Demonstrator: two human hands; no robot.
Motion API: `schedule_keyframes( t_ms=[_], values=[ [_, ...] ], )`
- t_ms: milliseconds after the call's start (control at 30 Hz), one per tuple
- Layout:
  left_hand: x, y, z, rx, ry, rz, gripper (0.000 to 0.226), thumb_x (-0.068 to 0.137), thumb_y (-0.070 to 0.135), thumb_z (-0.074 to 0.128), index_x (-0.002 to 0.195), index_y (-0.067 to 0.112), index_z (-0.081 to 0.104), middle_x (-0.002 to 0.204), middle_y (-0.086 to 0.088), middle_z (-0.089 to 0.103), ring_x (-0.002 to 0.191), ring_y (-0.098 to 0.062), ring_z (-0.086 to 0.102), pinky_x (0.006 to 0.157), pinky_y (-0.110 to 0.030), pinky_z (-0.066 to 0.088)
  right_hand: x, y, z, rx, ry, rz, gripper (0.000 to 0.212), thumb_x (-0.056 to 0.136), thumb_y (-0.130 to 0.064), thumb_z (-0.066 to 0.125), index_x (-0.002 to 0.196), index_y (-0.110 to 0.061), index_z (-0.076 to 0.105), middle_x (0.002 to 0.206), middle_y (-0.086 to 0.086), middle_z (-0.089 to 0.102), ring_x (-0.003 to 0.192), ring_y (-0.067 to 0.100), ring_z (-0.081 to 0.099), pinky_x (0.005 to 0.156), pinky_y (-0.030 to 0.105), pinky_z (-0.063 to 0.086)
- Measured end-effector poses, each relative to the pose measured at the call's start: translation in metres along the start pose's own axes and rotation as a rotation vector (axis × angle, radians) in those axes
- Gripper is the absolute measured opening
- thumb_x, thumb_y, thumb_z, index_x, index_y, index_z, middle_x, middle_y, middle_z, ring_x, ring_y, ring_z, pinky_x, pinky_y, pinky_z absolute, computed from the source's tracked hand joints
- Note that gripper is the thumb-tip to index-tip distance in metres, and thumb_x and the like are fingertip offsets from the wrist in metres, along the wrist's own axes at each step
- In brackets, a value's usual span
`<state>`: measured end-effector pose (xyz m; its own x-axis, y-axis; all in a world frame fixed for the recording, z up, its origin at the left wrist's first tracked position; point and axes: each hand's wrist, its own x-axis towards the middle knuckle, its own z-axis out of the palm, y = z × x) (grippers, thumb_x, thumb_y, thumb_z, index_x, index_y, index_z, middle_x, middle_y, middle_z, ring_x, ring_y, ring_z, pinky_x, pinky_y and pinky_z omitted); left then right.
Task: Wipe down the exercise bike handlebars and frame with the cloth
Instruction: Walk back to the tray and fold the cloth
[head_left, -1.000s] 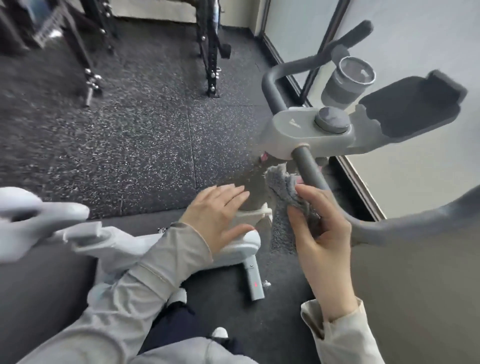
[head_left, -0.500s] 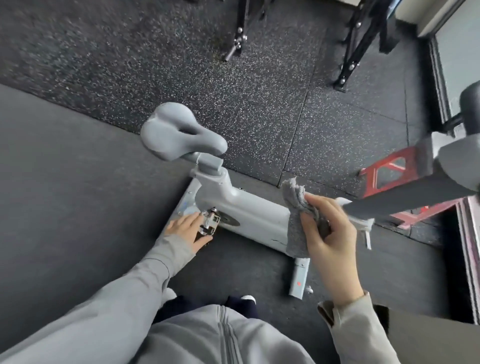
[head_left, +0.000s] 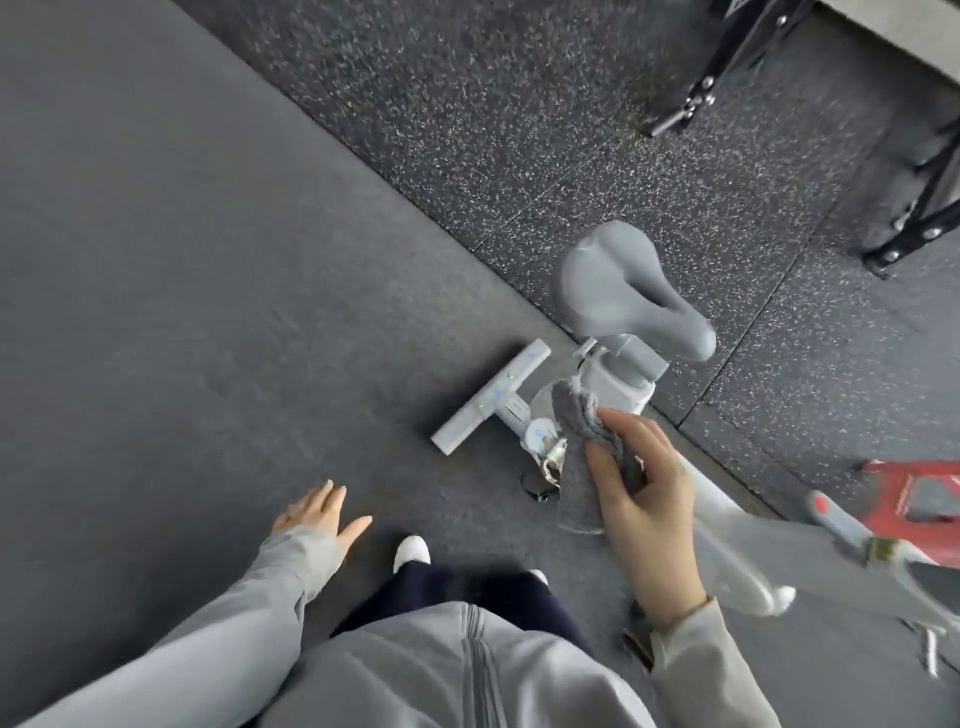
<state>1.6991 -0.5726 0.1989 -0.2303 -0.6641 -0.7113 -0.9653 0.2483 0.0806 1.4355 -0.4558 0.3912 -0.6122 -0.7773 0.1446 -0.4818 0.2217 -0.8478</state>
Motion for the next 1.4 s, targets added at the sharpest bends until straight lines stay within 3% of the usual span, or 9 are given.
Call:
schedule_keyframes(
  t_ms=[267,500,633,767,1000,1167,1400],
  values=[
    [0.006,-0.069,-0.009,-0.172,-0.041,-0.172,0.064,0.091,0.061,0.023,0.144,0.025,0.021,0.154,0.003,0.023,0.141,-0.016,0.02,0.116,-0.032,0.018,0.056,-0.034,0.076,0.022,-0.155,-0.102,0.026,0.083,0.009,0.062,0.099,-0.011,0.065,0.093,-0.002,0.062,0.084,-0.019,0.053,0.072,-0.002,0.036],
    [0.043,-0.1,-0.044,-0.264,-0.093,-0.3,0.064,0.09,0.062,0.023,0.143,0.025,0.023,0.152,0.0,0.029,0.14,-0.018,0.023,0.114,-0.035,0.022,0.141,-0.044,0.131,0.039,-0.2,-0.088,0.028,0.084,0.003,0.062,0.101,-0.02,0.063,0.096,-0.001,0.064,0.088,-0.002,0.057,0.082,0.015,0.044],
    [0.084,-0.11,-0.094,-0.312,-0.166,-0.351,0.064,0.091,0.061,0.024,0.143,0.025,0.023,0.153,0.002,0.026,0.139,-0.018,0.027,0.112,-0.037,0.028,0.207,-0.043,0.16,0.048,-0.206,-0.103,0.027,0.084,0.003,0.062,0.1,-0.018,0.064,0.091,-0.001,0.063,0.078,-0.009,0.053,0.072,0.007,0.04],
    [0.133,-0.106,-0.165,-0.34,-0.109,-0.371,0.061,0.091,0.061,0.025,0.142,0.028,0.027,0.151,0.001,0.029,0.137,-0.023,0.03,0.112,-0.039,0.027,0.268,-0.052,0.186,0.065,-0.201,-0.147,0.023,0.085,0.003,0.062,0.101,-0.012,0.065,0.095,-0.003,0.063,0.088,-0.01,0.055,0.079,0.009,0.042],
    [0.209,-0.089,-0.263,-0.248,0.044,-0.231,0.057,0.092,0.058,0.026,0.14,0.027,0.031,0.15,0.005,0.03,0.135,-0.02,0.033,0.111,-0.035,0.027,0.337,-0.06,0.212,0.053,-0.137,-0.137,0.02,0.084,0.004,0.062,0.101,-0.007,0.066,0.098,0.002,0.064,0.092,-0.001,0.058,0.084,0.015,0.044],
    [0.265,-0.09,-0.313,-0.109,-0.023,-0.157,0.058,0.094,0.055,0.025,0.143,0.025,0.022,0.155,0.007,0.017,0.141,-0.014,0.018,0.115,-0.031,0.018,0.378,-0.058,0.231,0.065,-0.039,-0.023,0.025,0.083,0.003,0.062,0.1,-0.015,0.065,0.098,0.001,0.064,0.09,0.001,0.059,0.082,0.021,0.047],
    [0.371,-0.112,-0.394,0.025,-0.104,-0.113,0.062,0.093,0.058,0.022,0.145,0.025,0.019,0.156,0.007,0.013,0.142,-0.013,0.016,0.116,-0.03,0.016,0.451,-0.068,0.279,0.021,0.106,0.093,0.027,0.084,0.004,0.061,0.101,-0.017,0.064,0.098,0.0,0.064,0.09,0.012,0.06,0.082,0.035,0.051]
  ],
)
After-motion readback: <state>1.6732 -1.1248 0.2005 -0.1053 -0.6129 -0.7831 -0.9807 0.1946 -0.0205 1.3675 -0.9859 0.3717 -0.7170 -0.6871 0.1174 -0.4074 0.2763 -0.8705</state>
